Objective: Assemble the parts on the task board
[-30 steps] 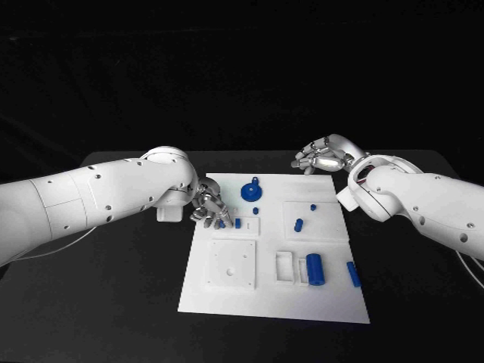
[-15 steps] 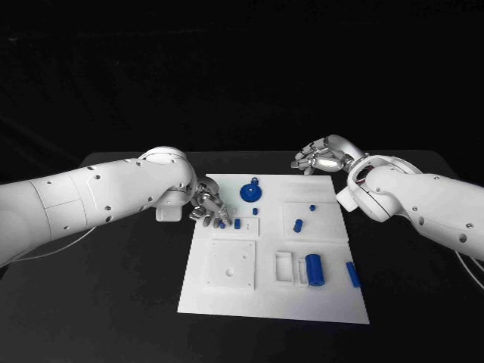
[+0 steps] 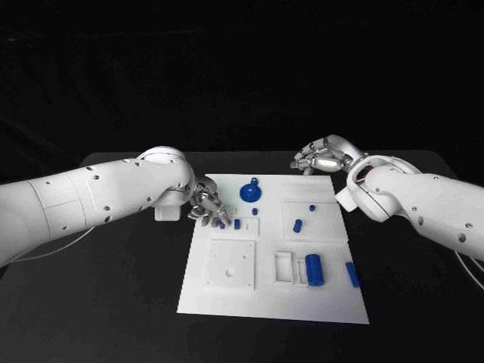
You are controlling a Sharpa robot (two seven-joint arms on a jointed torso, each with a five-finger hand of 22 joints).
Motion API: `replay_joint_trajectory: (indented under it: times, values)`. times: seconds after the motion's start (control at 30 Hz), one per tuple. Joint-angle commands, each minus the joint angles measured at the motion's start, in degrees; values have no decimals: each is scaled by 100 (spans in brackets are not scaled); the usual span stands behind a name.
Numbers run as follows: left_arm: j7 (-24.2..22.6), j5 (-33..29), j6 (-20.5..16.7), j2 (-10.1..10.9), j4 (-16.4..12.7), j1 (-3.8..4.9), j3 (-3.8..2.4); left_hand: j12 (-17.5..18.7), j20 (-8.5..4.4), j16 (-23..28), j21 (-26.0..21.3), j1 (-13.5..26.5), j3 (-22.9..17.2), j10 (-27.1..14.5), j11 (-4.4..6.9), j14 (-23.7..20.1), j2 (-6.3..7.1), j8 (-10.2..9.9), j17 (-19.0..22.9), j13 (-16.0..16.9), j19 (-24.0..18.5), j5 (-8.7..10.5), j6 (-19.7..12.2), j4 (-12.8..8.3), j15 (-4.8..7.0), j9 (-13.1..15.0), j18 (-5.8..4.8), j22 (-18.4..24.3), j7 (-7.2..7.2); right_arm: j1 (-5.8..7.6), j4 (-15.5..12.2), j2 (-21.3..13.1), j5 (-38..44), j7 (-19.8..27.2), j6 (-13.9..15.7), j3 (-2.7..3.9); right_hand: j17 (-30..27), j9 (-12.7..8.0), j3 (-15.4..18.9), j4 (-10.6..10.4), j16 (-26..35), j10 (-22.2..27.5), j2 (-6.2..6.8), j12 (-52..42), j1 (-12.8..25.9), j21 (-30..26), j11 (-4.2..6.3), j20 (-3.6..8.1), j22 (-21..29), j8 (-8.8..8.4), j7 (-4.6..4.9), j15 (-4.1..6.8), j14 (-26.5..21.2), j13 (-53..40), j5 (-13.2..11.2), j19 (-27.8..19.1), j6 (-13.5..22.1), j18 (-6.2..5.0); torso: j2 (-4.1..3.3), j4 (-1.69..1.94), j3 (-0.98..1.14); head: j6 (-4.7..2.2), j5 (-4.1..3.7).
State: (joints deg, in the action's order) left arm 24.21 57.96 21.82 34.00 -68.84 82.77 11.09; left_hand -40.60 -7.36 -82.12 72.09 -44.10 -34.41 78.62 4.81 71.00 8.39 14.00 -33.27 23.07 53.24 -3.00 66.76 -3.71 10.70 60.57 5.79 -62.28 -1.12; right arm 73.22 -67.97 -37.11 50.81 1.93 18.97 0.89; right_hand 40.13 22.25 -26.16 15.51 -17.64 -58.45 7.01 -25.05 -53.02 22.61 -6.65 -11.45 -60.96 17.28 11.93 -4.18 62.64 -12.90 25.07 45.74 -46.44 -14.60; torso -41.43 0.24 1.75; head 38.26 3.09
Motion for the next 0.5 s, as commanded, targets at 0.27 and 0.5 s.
replay_joint_trajectory:
  times: [0.27,0.5]
  values:
    - [-265,-758,-1131,123,43,-44,-9,31,-799,52,-14,11,-67,-84,-29,-52,287,-86,29,-17,30,21,-111,229,0,-5,88,22,-47,-2,14,-11,8,52,-62,2,9,-8,40,-6,35,40,1,-26,53,-35,0,3,-9,24,-14,-16,-4,11,8,-54,44,-40,-1,-4,-1,-23,-30]
    - [-699,-1392,-1987,229,15,-44,-147,320,-658,360,-190,-214,-156,-703,-294,-303,454,-481,176,-129,-177,17,-881,203,-253,-245,42,96,-332,-6,22,-20,8,52,-60,2,9,-8,42,-8,36,40,1,-26,57,-36,0,2,-10,24,-14,-16,-4,11,9,-54,44,-40,1,-2,0,-44,-56]
